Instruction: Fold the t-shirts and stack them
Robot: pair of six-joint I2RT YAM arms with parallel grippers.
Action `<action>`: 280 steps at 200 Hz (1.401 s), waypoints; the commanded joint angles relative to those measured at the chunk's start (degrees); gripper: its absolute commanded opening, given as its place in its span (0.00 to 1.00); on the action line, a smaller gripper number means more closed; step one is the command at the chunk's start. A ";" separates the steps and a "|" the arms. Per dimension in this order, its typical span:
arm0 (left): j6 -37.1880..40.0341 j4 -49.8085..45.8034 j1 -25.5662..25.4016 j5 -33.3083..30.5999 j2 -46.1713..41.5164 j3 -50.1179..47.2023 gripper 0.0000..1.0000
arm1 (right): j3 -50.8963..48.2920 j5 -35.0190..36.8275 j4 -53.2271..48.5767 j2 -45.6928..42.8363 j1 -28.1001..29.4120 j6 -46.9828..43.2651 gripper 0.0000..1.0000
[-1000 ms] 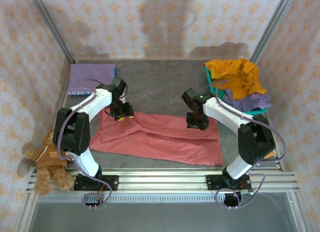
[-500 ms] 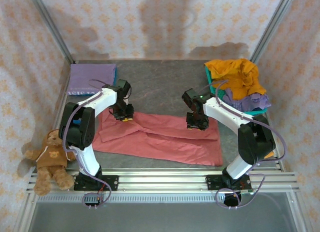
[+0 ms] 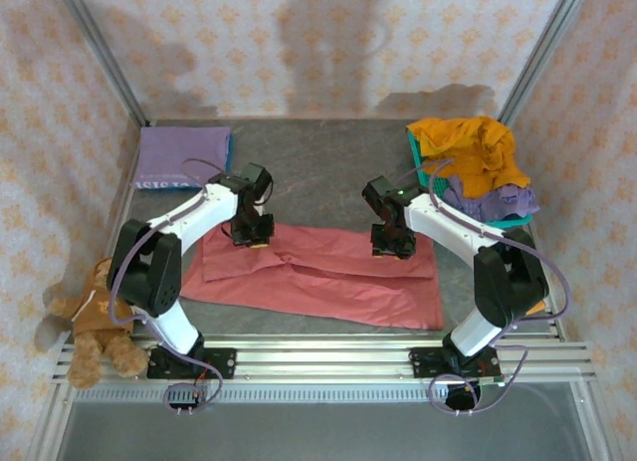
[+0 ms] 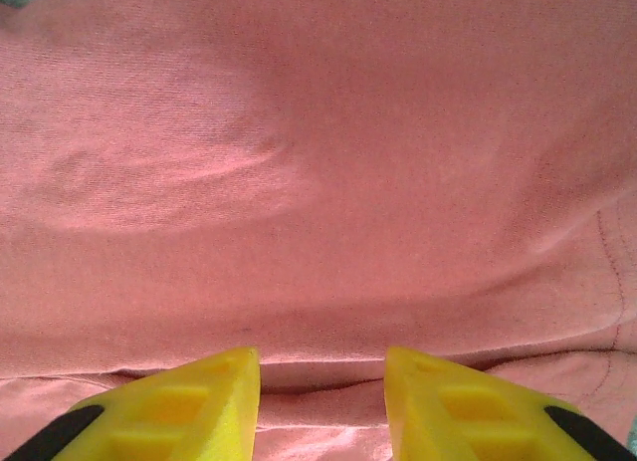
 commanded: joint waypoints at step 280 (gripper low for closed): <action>7.53 -13.65 2.91 -13.17 6.66 5.48 0.14 | 0.71 -0.88 0.58 0.06 0.30 -1.83 0.38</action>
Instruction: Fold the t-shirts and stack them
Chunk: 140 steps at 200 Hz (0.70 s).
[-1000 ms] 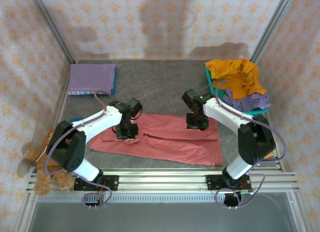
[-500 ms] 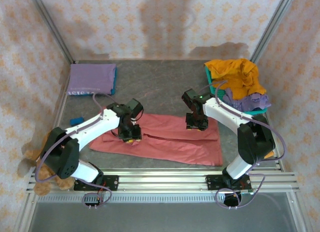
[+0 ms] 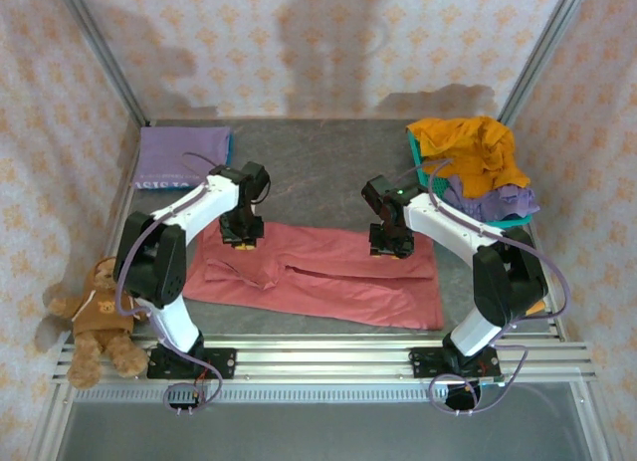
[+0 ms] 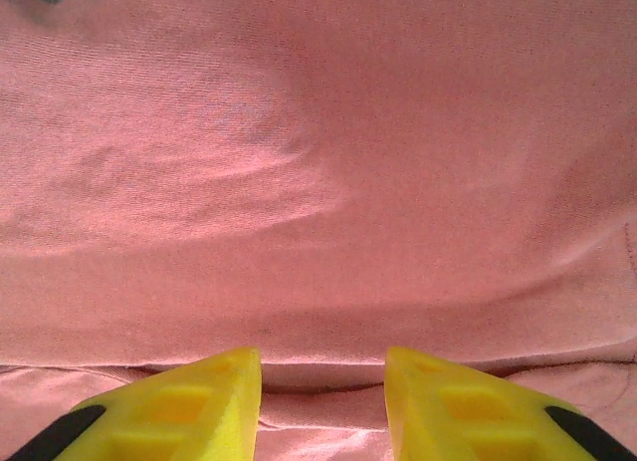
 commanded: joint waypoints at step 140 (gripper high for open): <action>-3.96 -0.83 -5.41 -3.05 -4.59 -15.21 0.13 | -0.21 -0.74 0.94 0.72 0.28 -1.83 0.38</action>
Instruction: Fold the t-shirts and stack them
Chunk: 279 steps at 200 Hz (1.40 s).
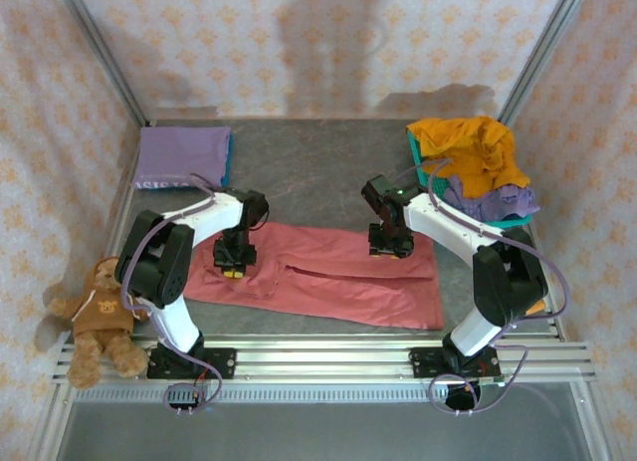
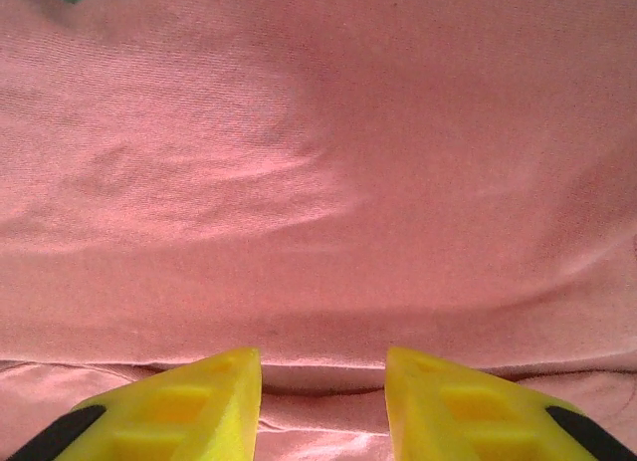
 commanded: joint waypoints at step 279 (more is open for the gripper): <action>11.19 4.18 31.45 17.16 7.82 20.42 0.37 | -4.15 -18.15 19.11 4.40 1.51 9.30 0.38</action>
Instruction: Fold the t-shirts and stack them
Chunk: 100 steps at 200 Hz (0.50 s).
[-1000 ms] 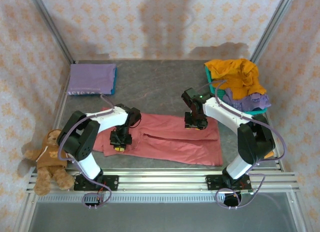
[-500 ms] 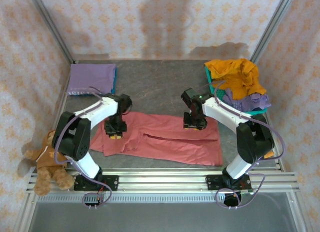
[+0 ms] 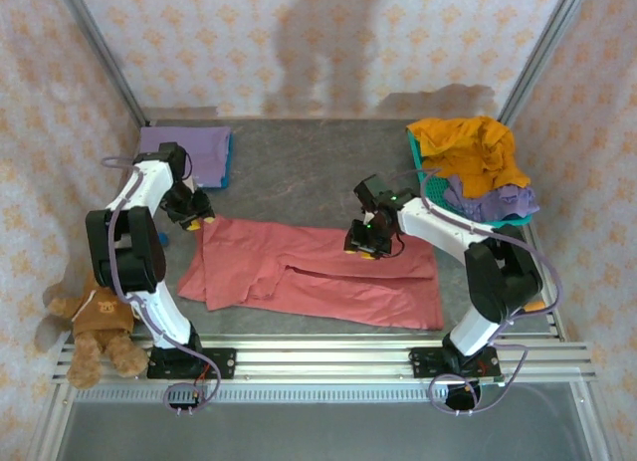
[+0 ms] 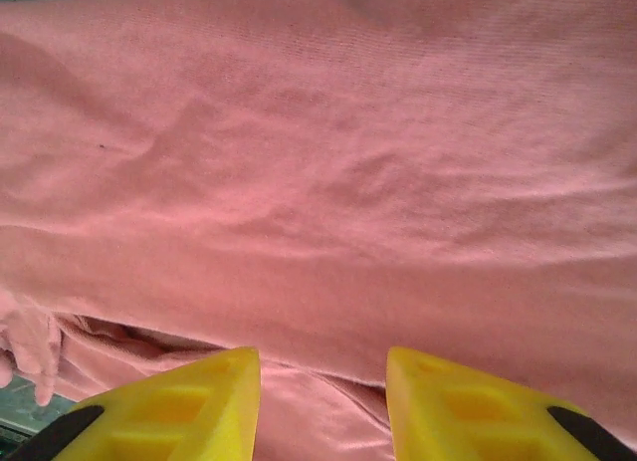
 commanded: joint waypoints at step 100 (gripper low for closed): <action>3.34 4.16 1.49 3.72 9.42 3.06 0.09 | -3.45 -2.58 6.09 5.17 0.14 3.74 0.38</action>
